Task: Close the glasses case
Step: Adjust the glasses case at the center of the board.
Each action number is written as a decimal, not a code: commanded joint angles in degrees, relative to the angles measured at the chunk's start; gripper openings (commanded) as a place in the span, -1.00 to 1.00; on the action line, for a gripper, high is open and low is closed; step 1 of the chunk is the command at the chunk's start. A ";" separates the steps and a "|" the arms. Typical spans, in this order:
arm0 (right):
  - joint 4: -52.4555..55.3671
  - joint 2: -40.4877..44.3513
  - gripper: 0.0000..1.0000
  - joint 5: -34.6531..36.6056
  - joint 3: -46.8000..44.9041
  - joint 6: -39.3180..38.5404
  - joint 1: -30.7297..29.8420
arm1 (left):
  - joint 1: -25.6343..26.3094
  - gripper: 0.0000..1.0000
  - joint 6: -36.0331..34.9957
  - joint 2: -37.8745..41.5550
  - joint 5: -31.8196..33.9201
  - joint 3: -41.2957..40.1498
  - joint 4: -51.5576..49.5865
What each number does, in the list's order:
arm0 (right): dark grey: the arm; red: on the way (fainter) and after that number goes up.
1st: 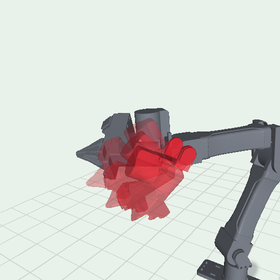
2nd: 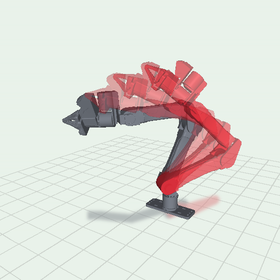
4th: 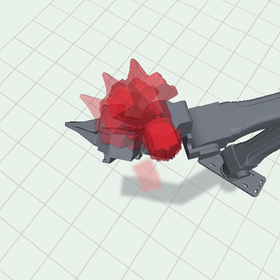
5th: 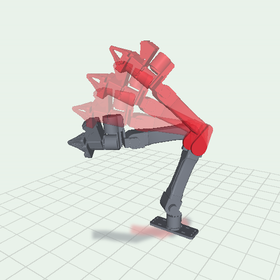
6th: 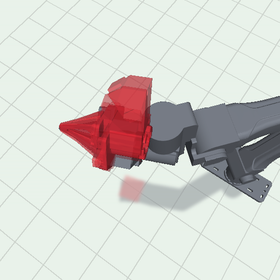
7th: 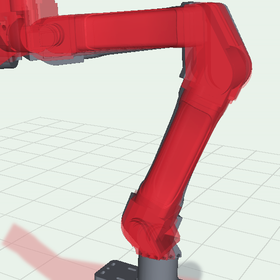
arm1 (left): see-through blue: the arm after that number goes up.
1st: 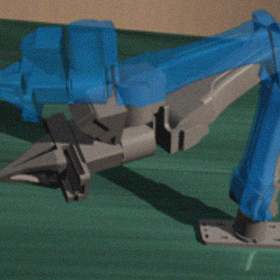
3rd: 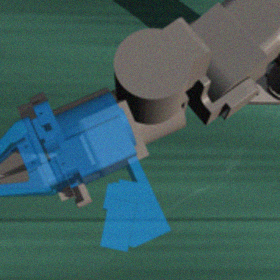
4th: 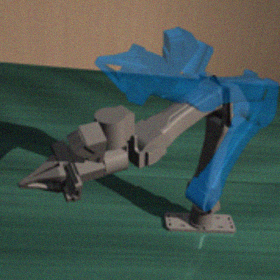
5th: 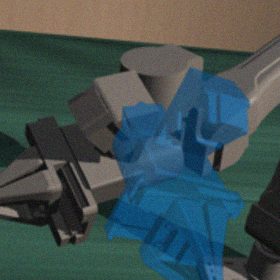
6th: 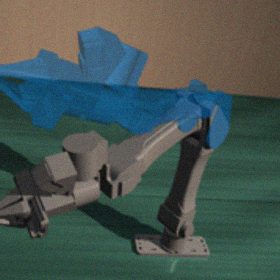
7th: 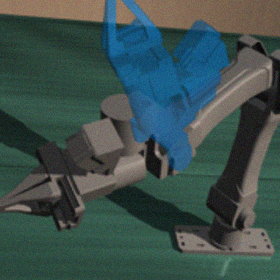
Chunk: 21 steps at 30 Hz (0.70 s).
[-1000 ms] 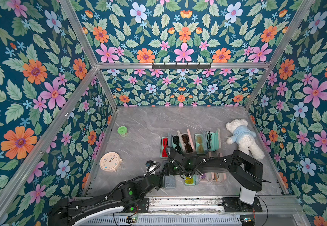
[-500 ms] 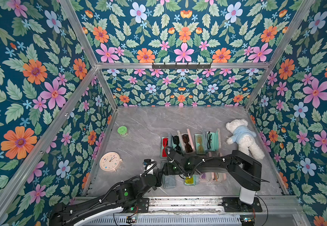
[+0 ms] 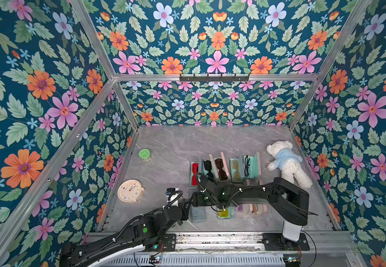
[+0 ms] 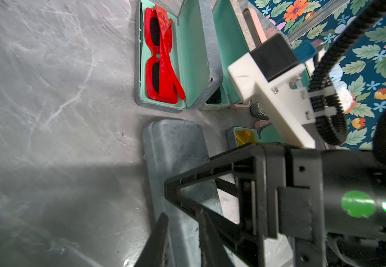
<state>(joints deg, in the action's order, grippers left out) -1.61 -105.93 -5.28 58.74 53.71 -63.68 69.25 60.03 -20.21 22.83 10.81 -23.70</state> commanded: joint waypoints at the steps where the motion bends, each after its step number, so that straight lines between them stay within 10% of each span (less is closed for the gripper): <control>1: 1.72 0.52 0.63 -1.54 -0.80 1.28 0.03 | 0.05 -0.36 0.97 0.41 1.63 0.52 -1.94; 21: 2.43 9.98 0.83 -2.86 -3.27 -0.65 -0.03 | 0.04 0.22 0.81 7.29 3.63 3.37 -8.04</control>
<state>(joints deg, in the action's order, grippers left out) -0.19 -97.45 -8.58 55.83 53.71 -63.59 69.25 60.69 -13.91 24.43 13.52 -29.78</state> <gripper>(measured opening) 0.917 0.609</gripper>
